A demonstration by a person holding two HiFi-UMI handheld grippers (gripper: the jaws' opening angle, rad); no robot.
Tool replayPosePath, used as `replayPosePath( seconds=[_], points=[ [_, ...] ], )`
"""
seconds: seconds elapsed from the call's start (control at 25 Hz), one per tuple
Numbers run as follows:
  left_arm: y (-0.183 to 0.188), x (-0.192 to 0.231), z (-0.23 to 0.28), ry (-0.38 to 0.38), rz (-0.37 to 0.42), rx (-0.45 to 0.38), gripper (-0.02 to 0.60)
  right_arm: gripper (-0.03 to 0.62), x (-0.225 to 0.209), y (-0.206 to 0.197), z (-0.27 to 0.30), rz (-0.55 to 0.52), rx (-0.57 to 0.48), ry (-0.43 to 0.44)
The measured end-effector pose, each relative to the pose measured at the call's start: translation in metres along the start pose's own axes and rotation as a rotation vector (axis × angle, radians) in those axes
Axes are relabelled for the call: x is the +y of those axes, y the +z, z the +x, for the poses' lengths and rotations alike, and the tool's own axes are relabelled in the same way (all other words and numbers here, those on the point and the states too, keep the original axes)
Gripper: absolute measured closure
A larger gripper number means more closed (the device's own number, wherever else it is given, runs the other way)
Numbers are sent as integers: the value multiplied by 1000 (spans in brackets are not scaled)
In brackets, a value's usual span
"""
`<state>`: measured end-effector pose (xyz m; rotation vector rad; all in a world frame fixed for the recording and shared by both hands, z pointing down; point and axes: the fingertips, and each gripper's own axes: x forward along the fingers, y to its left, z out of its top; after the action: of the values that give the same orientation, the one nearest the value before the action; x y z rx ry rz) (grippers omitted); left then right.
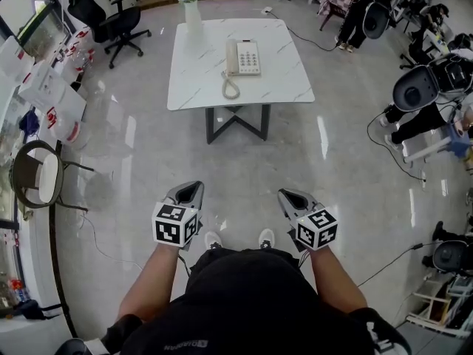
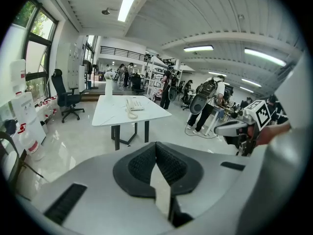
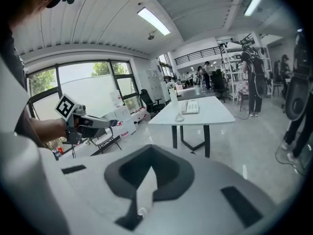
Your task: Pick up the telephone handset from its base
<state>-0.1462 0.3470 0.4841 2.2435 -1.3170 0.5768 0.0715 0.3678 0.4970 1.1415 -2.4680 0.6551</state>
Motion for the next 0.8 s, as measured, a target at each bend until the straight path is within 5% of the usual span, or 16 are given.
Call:
replayPosePath(
  seconds=[0.8],
  points=[
    [-8, 75, -27, -53, 21, -14, 580, 592, 56, 3, 51, 9, -8, -70]
  ],
)
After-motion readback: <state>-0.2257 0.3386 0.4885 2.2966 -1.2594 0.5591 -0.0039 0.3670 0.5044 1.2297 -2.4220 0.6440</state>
